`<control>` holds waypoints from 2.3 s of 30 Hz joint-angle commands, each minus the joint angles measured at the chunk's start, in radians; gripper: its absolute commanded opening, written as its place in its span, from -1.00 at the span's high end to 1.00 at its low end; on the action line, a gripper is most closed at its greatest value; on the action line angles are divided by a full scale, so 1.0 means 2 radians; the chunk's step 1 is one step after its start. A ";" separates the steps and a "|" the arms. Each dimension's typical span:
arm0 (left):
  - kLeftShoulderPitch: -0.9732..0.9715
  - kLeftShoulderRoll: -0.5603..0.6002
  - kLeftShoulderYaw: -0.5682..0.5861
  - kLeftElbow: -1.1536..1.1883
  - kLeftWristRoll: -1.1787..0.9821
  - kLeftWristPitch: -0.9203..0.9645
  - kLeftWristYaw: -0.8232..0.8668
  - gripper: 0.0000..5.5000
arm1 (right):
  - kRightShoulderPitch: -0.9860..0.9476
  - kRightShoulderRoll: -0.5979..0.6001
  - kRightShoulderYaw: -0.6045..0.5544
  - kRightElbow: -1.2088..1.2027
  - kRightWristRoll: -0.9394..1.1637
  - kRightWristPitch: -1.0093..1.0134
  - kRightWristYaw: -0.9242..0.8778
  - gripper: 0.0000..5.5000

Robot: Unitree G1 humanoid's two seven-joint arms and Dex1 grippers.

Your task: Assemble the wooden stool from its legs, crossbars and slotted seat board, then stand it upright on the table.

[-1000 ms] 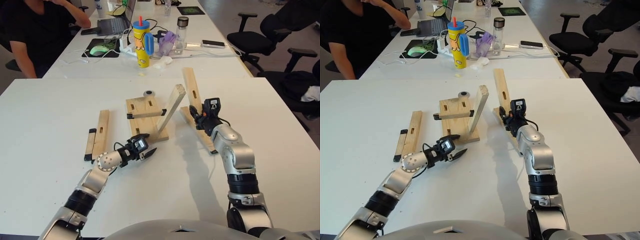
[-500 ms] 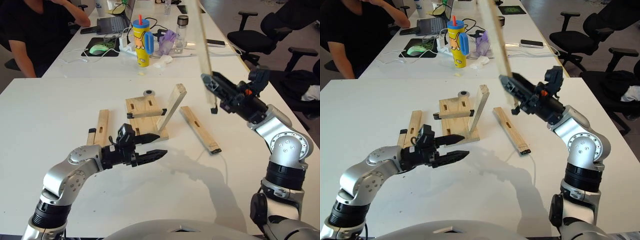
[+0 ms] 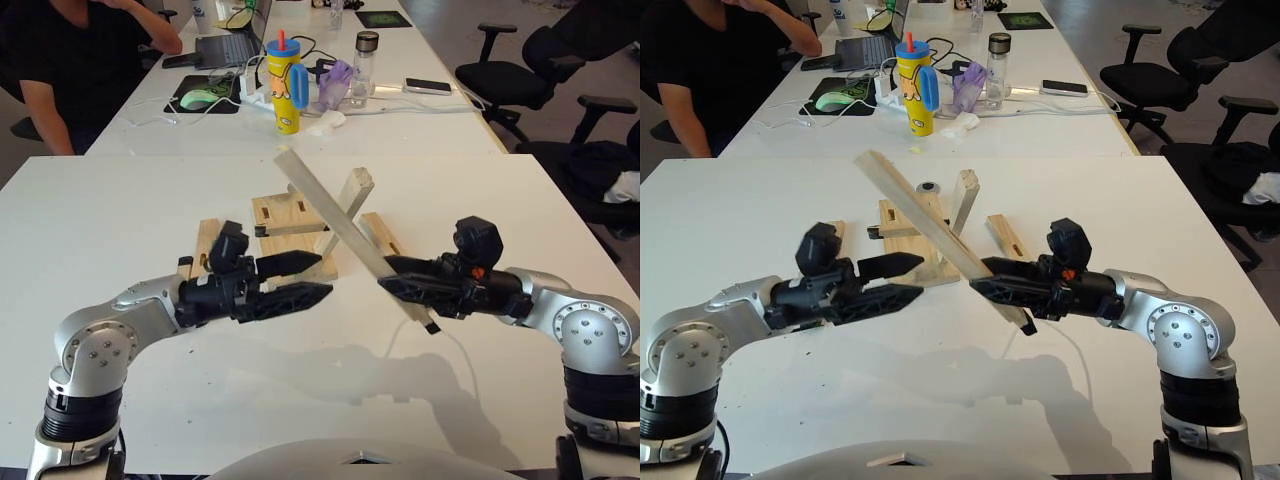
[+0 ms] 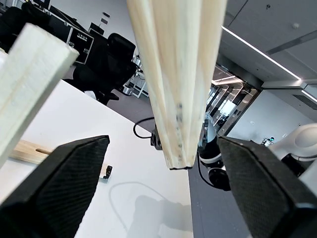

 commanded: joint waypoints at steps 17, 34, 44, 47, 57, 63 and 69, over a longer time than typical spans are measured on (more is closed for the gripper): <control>-0.009 0.017 -0.007 0.015 -0.075 0.030 0.030 -0.47 | 0.028 -0.013 0.053 0.001 -0.053 -0.051 0.059 0.25; -0.009 0.027 -0.022 0.012 -0.052 0.037 0.015 0.09 | 0.031 -0.022 0.062 0.003 -0.067 -0.060 0.069 0.25; 0.007 0.036 -0.022 0.034 -0.013 0.030 -0.007 0.24 | 0.005 0.004 0.047 0.045 -0.072 -0.052 0.020 0.25; 0.033 0.050 -0.013 0.052 0.021 0.018 -0.031 0.25 | -0.003 0.005 0.043 0.056 -0.087 -0.059 0.003 0.02; 0.048 0.136 0.069 0.107 0.084 0.000 -0.116 0.25 | -0.034 0.077 0.047 0.100 -0.140 -0.102 -0.114 -0.06; 0.026 0.210 0.082 0.164 0.154 -0.032 -0.205 0.25 | -0.014 0.184 0.114 0.106 -0.233 -0.159 -0.237 -0.06; -0.019 0.239 0.086 0.221 0.193 -0.051 -0.254 0.25 | -0.023 0.229 0.137 0.128 -0.272 -0.194 -0.264 -0.06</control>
